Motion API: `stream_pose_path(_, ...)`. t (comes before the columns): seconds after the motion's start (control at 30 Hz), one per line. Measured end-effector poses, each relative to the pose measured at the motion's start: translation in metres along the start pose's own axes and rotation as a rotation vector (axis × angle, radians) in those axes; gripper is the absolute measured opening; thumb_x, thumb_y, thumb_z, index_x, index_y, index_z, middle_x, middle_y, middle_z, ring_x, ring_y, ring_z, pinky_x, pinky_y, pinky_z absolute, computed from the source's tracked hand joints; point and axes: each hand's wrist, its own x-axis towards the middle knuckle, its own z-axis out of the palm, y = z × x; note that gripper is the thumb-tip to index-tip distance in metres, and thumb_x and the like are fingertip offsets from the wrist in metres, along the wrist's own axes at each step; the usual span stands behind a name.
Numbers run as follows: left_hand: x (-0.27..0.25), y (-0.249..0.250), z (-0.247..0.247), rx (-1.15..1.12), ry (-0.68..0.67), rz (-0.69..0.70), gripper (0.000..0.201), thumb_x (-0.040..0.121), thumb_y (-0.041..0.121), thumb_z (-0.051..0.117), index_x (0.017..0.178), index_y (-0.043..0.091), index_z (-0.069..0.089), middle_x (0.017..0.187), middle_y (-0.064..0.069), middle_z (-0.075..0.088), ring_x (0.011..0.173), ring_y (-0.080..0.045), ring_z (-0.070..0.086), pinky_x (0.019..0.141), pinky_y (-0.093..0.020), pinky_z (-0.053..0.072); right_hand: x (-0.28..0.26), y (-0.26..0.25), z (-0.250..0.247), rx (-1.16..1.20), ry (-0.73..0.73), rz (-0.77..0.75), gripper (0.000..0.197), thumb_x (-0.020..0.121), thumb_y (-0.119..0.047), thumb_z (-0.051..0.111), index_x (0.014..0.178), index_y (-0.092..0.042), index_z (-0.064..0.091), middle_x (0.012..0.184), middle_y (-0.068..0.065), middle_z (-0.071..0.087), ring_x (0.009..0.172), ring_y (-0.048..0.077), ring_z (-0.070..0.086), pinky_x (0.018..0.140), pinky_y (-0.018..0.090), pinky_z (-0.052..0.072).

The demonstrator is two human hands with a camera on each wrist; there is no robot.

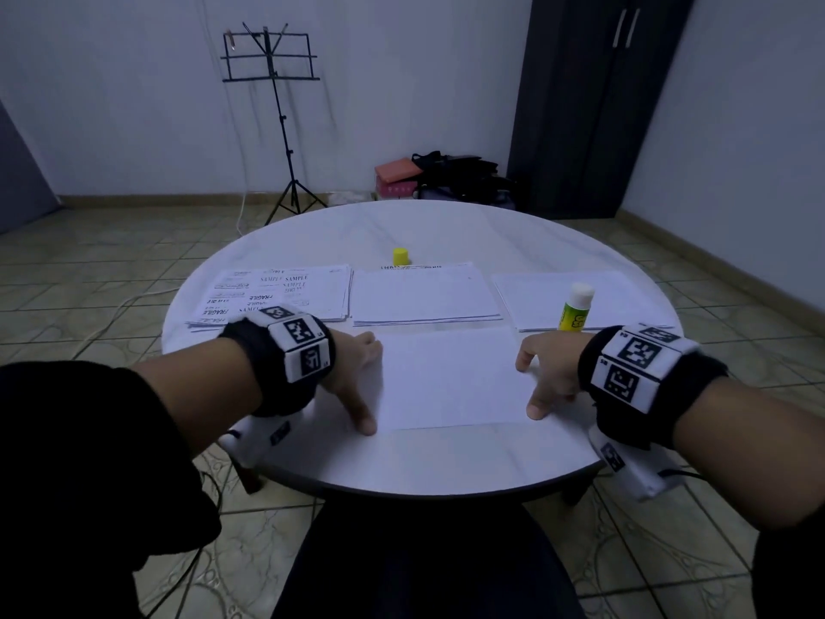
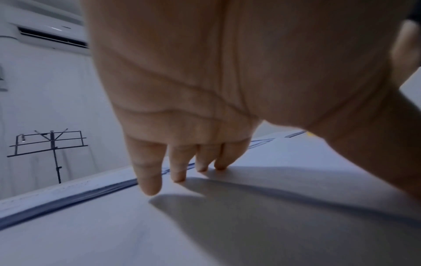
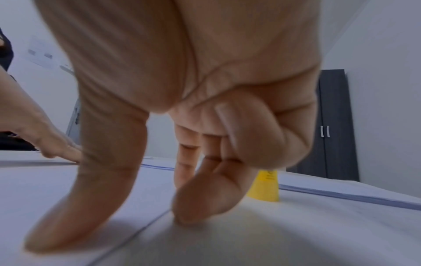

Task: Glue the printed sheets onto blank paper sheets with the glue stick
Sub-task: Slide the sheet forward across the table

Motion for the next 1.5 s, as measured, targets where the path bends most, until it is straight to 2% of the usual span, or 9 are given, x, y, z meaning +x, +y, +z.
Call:
stream_pose_path(0.1, 0.001, -0.003, 0.002, -0.015, -0.007, 0.002, 0.122, 0.06, 0.063, 0.077, 0.15, 0.018, 0.008, 0.157, 0.008, 0.011, 0.141, -0.02, 0.026, 0.112, -0.04, 0.026, -0.005, -0.012, -0.003, -0.148, -0.003, -0.032, 0.069, 0.077, -0.024, 0.076, 0.137, -0.014, 0.043, 0.118, 0.0, 0.056, 0.099, 0.018, 0.056, 0.068, 0.022, 0.044)
stream_pose_path(0.17, 0.001, -0.002, 0.003, -0.024, 0.017, 0.005, 0.112, 0.057, 0.062, 0.08, 0.143, 0.019, 0.023, 0.147, 0.002, 0.027, 0.132, -0.022, 0.037, 0.103, -0.04, 0.034, -0.006, -0.023, -0.003, -0.189, -0.001, -0.079, 0.072, 0.077, -0.021, 0.075, 0.139, -0.017, 0.039, 0.127, 0.002, 0.051, 0.103, 0.018, 0.052, 0.064, 0.021, 0.041)
stream_pose_path(0.23, -0.001, -0.003, 0.004, -0.029, 0.05, 0.01, 0.104, 0.056, 0.059, 0.082, 0.137, 0.019, 0.03, 0.138, 0.002, 0.035, 0.126, -0.02, 0.041, 0.097, -0.035, 0.036, -0.005, -0.04, -0.002, -0.201, 0.002, -0.16, 0.076, 0.076, -0.021, 0.077, 0.141, -0.02, 0.037, 0.137, 0.004, 0.045, 0.117, 0.02, 0.051, 0.075, 0.021, 0.039)
stream_pose_path(0.37, -0.006, -0.003, 0.006, -0.019, 0.087, 0.002, 0.111, 0.055, 0.059, 0.083, 0.143, 0.021, 0.026, 0.14, 0.003, 0.036, 0.13, -0.018, 0.038, 0.102, -0.033, 0.033, 0.007, -0.087, 0.003, -0.117, -0.018, -0.379, 0.089, 0.067, -0.031, 0.083, 0.143, -0.027, 0.035, 0.144, 0.0, 0.036, 0.13, 0.019, 0.041, 0.103, 0.029, 0.039)
stream_pose_path(0.57, -0.004, -0.009, 0.011, -0.025, 0.063, -0.025, 0.123, 0.048, 0.065, 0.082, 0.147, 0.028, 0.018, 0.143, 0.006, 0.03, 0.136, -0.018, 0.031, 0.109, -0.042, 0.032, 0.029, -0.119, 0.001, -0.13, -0.081, -0.483, 0.095, 0.068, -0.036, 0.083, 0.146, -0.023, 0.03, 0.145, 0.0, 0.038, 0.134, 0.02, 0.037, 0.108, 0.033, 0.035)
stream_pose_path(0.67, -0.002, -0.012, 0.013, -0.019, 0.059, -0.011, 0.126, 0.051, 0.065, 0.081, 0.149, 0.026, 0.012, 0.15, 0.006, 0.019, 0.141, -0.017, 0.022, 0.113, -0.043, 0.027, 0.032, -0.097, -0.004, -0.166, -0.09, -0.42, 0.102, 0.071, -0.039, 0.08, 0.15, -0.021, 0.019, 0.153, -0.001, 0.025, 0.141, 0.019, 0.024, 0.113, 0.032, 0.024)
stream_pose_path(1.0, -0.004, -0.012, 0.009, -0.033, 0.053, 0.013, 0.124, 0.052, 0.063, 0.082, 0.148, 0.024, 0.013, 0.149, 0.006, 0.021, 0.141, -0.017, 0.022, 0.114, -0.04, 0.025, 0.031, -0.005, -0.005, -0.165, -0.131, -0.246, 0.11, 0.067, -0.035, 0.083, 0.151, -0.024, 0.014, 0.157, -0.006, 0.016, 0.144, 0.016, 0.017, 0.116, 0.033, 0.021)
stream_pose_path(1.33, -0.007, -0.008, 0.005, -0.032, 0.03, -0.016, 0.122, 0.055, 0.06, 0.082, 0.149, 0.025, 0.012, 0.155, 0.006, 0.015, 0.143, -0.018, 0.017, 0.115, -0.037, 0.02, 0.032, 0.005, -0.006, -0.269, -0.105, -0.199, 0.123, 0.055, -0.04, 0.088, 0.149, -0.024, 0.012, 0.152, -0.005, 0.025, 0.139, 0.02, 0.026, 0.112, 0.037, 0.028)
stream_pose_path(1.5, 0.0, -0.014, 0.003, -0.174, -0.003, -0.058, 0.141, 0.044, 0.063, 0.085, 0.15, 0.03, -0.001, 0.157, 0.005, 0.017, 0.144, -0.018, 0.02, 0.116, -0.04, 0.022, 0.032, -0.003, -0.01, -0.331, -0.15, -0.173, 0.133, 0.057, -0.043, 0.087, 0.151, -0.028, -0.005, 0.158, -0.009, 0.007, 0.145, 0.019, 0.012, 0.117, 0.039, 0.018)
